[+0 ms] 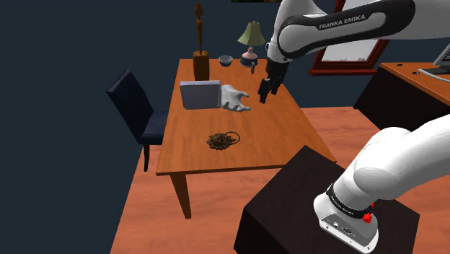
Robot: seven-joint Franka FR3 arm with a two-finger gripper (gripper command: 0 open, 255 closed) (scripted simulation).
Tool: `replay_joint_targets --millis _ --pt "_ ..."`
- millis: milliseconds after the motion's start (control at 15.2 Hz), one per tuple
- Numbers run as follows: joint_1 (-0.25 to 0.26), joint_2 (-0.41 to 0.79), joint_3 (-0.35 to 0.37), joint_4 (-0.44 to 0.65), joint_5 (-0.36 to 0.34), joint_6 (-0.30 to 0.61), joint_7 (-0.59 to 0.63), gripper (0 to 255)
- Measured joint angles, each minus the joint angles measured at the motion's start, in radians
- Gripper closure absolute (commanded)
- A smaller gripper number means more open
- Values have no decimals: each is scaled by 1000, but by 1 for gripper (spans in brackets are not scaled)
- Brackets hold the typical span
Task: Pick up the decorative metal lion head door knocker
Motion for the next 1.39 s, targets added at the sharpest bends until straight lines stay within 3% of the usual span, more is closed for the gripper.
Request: replay_joint_targets --millis 660,1386 --pt "9 364 -22 58 17 275 -65 0" --pt "-1 806 -14 288 60 453 -137 0"
